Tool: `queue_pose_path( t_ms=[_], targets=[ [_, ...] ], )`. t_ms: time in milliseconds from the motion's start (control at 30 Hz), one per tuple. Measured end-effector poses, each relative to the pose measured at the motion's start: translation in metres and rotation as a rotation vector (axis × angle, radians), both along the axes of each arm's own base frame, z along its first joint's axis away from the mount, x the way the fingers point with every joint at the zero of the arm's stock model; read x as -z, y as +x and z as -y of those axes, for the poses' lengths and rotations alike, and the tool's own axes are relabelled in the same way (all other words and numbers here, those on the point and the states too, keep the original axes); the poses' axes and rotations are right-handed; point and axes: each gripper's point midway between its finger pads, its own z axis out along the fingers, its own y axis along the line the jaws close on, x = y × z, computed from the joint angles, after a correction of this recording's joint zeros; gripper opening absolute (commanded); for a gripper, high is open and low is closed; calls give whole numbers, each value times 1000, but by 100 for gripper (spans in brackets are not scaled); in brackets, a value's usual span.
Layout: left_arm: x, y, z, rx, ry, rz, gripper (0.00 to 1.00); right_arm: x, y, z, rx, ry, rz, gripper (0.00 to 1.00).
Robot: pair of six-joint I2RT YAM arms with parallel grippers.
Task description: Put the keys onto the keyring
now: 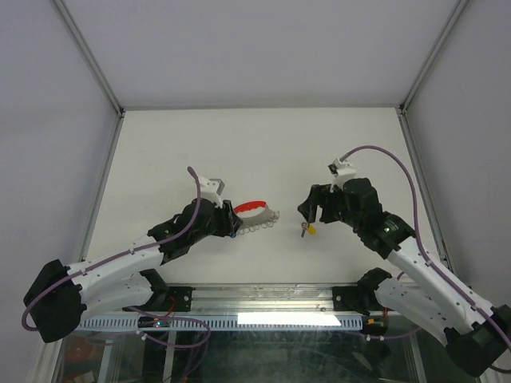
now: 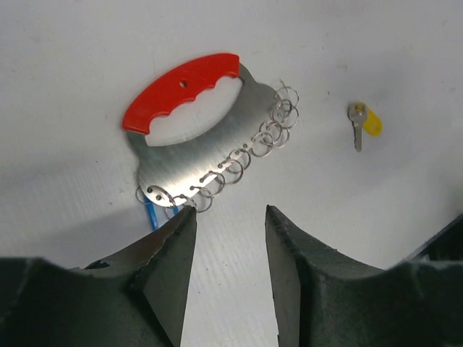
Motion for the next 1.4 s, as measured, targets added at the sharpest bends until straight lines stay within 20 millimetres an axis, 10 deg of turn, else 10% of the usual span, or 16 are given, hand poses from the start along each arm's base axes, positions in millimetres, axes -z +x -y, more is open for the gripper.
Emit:
queue_pose_path(
  t_ms=[233,567,933,1400],
  targets=[
    [-17,39,-36,-140,-25,31,44,41,-14,-68,-333,-83,-62,78],
    [-53,43,-52,-131,-13,128,47,20,-44,-166,-896,-167,472,75],
    [-70,37,-67,-150,15,185,47,108,-58,-190,-1328,-551,696,66],
    [-69,33,-78,-167,49,190,47,141,-33,-219,-1370,-826,968,44]
  ],
)
